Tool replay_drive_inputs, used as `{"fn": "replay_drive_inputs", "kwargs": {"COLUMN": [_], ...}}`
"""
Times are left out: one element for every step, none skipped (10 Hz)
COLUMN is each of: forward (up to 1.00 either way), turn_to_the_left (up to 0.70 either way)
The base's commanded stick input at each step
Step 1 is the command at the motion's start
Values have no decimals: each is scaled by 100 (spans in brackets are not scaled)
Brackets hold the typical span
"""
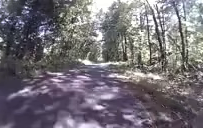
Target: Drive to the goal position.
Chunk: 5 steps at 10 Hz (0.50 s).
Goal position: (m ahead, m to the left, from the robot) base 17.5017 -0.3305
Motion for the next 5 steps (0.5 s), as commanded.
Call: {"fn": "replay_drive_inputs", "kwargs": {"forward": [45, 45, 45, 45, 45], "turn_to_the_left": [-27, 0, 0, 0, 0]}}
